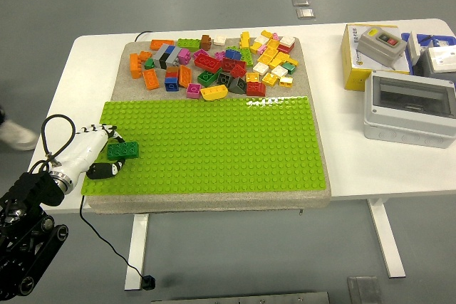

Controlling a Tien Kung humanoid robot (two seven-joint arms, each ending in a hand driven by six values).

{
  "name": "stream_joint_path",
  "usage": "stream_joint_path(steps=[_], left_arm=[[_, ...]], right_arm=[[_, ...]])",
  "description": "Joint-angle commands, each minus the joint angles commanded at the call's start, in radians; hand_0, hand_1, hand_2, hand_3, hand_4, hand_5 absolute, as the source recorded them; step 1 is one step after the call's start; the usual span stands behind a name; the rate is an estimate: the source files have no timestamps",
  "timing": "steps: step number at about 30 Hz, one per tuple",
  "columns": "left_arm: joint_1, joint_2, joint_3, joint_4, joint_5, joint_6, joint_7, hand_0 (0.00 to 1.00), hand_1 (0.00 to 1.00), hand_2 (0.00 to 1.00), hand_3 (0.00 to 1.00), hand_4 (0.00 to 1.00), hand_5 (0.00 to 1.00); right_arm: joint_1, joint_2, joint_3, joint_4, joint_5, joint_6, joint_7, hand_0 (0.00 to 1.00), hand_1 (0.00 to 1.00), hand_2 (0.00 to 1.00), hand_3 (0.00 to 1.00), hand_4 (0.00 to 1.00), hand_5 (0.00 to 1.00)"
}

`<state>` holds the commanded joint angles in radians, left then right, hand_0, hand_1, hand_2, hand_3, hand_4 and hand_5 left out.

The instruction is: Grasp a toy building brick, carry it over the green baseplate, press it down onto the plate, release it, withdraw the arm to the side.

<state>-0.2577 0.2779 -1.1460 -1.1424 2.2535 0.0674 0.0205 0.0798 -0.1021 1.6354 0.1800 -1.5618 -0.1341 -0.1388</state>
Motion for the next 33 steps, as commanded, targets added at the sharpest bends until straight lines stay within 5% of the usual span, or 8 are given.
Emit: stream_joint_path(steps=[9, 17, 24, 29, 33], left_arm=[[-0.014, 0.022, 0.021, -0.053, -0.068, -0.027, 0.010, 0.998, 0.948, 0.918, 0.560, 0.645, 0.207], [-0.089, 0.034, 0.106, -0.121, -0.214, -0.097, 0.059, 0.998, 0.948, 0.930, 0.559, 0.644, 0.207], [-0.189, -0.061, 0.180, -0.078, -0.228, -0.159, 0.171, 0.998, 0.951, 0.941, 0.562, 0.628, 0.212], [-0.212, -0.136, 0.221, -0.074, -0.200, -0.128, 0.301, 0.998, 0.943, 0.939, 0.559, 0.581, 0.198], [-0.221, -0.169, 0.241, -0.069, -0.181, -0.111, 0.395, 0.998, 0.939, 0.937, 0.557, 0.577, 0.195]], right_arm=[[0.002, -0.001, -0.004, 0.000, -0.002, -0.001, 0.000, 0.659, 0.551, 0.578, 0.646, 0.410, 0.746], [0.008, -0.005, -0.005, 0.000, -0.004, -0.002, 0.001, 0.660, 0.549, 0.577, 0.647, 0.410, 0.746], [0.015, -0.008, -0.008, 0.000, -0.004, -0.002, 0.001, 0.660, 0.549, 0.577, 0.647, 0.409, 0.747], [0.016, -0.010, -0.007, 0.000, -0.004, -0.003, -0.001, 0.659, 0.550, 0.577, 0.647, 0.409, 0.747], [0.015, -0.013, -0.001, 0.000, -0.007, -0.002, -0.003, 0.659, 0.550, 0.577, 0.647, 0.409, 0.747]])
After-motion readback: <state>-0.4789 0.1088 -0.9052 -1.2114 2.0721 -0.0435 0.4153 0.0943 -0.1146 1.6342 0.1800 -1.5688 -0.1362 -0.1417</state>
